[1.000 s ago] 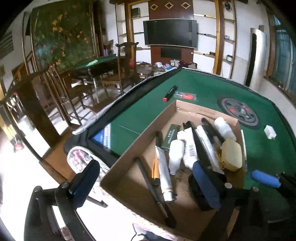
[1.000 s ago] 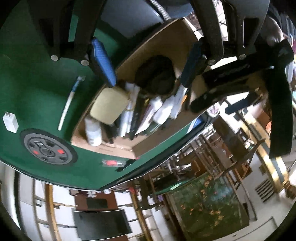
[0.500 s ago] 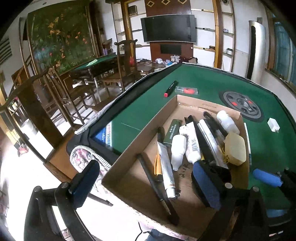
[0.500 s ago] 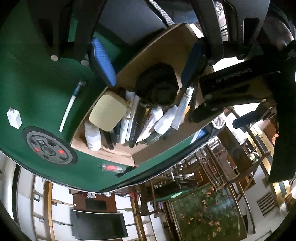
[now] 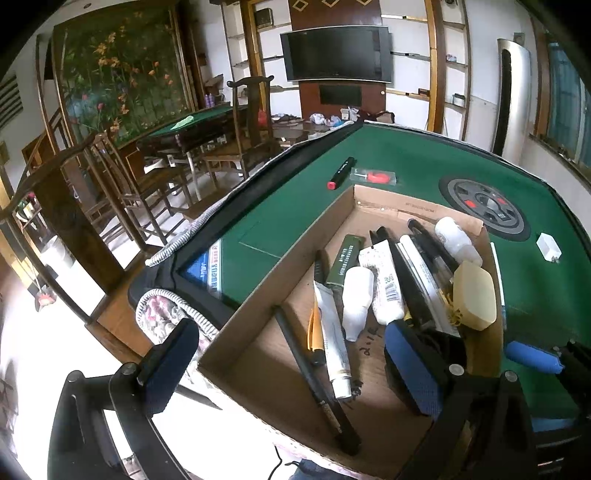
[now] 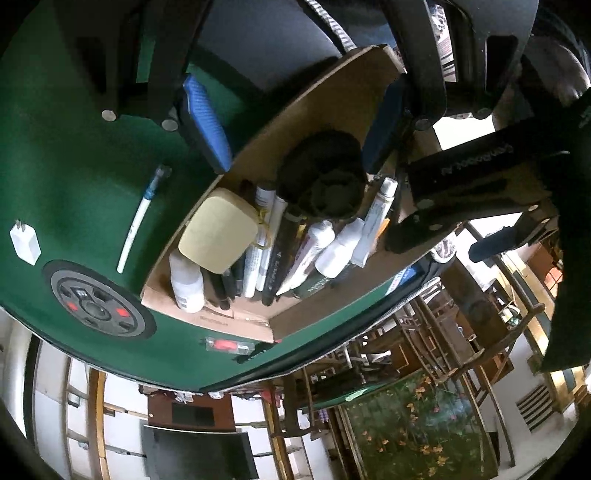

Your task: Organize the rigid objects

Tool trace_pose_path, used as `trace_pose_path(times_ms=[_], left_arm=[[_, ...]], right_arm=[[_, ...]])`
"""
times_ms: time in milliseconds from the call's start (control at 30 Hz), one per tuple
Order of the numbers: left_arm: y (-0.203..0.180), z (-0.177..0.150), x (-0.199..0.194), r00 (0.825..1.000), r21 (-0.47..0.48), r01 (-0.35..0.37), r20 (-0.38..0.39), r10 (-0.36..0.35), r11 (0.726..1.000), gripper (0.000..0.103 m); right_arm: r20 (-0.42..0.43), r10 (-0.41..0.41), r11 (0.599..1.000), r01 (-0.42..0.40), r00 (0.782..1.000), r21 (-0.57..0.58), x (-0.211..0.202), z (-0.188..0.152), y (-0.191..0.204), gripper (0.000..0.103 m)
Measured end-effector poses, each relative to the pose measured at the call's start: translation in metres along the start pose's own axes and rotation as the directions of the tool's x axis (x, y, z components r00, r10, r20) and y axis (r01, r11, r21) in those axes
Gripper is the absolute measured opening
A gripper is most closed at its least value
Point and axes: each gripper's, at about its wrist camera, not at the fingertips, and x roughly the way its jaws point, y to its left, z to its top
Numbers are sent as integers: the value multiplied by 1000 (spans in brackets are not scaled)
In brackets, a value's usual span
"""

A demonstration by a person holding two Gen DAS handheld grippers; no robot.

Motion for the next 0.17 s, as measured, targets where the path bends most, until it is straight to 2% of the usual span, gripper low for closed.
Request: trace_pose_path(times_ms=[167], left_arm=[[2,1,-2,1000,2,22,18,-22,1000,102]], right_arm=[[1,-5,1000,5,1000,12,-1,1,-2,72]])
